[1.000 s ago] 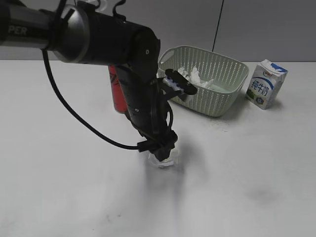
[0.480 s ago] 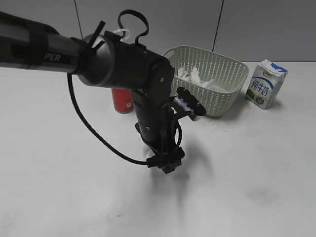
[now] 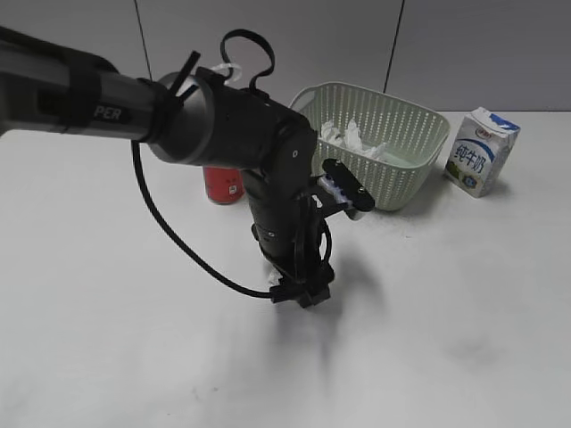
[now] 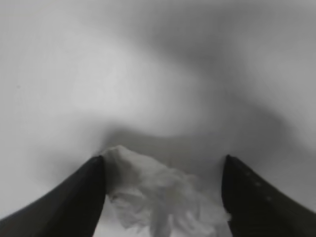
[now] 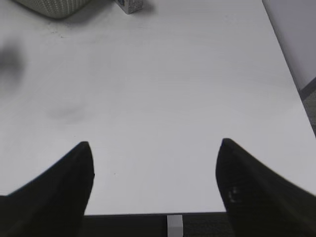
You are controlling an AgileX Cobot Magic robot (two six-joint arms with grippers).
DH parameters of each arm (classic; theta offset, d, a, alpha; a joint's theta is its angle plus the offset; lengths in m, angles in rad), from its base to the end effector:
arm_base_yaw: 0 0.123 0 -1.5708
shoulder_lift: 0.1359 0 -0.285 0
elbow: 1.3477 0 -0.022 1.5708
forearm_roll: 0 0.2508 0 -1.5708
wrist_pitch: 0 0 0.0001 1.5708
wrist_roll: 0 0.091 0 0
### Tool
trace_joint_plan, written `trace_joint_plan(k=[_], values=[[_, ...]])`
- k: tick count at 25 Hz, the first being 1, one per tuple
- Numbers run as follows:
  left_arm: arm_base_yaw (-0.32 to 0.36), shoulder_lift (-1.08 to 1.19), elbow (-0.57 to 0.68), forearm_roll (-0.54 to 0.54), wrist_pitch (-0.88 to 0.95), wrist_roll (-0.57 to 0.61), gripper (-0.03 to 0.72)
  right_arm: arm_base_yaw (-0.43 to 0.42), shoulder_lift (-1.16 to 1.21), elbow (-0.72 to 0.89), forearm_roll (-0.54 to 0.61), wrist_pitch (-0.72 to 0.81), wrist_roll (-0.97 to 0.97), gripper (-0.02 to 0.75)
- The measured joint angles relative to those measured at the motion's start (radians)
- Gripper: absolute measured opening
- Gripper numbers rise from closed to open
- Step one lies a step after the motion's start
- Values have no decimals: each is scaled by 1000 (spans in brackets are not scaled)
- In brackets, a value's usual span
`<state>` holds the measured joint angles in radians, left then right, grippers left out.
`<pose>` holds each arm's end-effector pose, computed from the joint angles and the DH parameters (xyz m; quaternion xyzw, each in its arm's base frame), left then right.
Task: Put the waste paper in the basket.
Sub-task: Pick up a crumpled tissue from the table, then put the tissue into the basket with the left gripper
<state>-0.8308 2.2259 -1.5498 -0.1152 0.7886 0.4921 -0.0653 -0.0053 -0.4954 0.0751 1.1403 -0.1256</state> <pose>0.2919 -0.3307 0.1134 0.5816 0.8065 -0.0602 0.0874 -0.0084 0.0068 0.2699 -0.0293 0.8720 -0.0092 0.4885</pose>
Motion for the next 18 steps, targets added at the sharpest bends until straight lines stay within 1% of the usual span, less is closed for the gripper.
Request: trace_joint_plan(k=[1,4,6,7,10,14,16,18], values=[[0,0,-1,1,0,1,405,0,0,0,0,1,-1,580],[0,-1,-4,6,6,0,197,0,0,1,0,1,-7,573],[0,-8,-17,10,20,1,84,0,0,10,1,1,-12,573],[0,-15,-31,10,30,1,51,0,0,18,1,1,-17,573],[0,-49,-110,12,59,1,24,0,0,25,1,1,-27,573],[0,-74,-291,12,58,0,20,0,0,26,1,-6,-36,572],[0,-76,-375,12,5,0,20,0,0,26,1,-8,-37,572],[0,-79,-423,12,-119,1,20,0,0,26,1,-8,-38,572]])
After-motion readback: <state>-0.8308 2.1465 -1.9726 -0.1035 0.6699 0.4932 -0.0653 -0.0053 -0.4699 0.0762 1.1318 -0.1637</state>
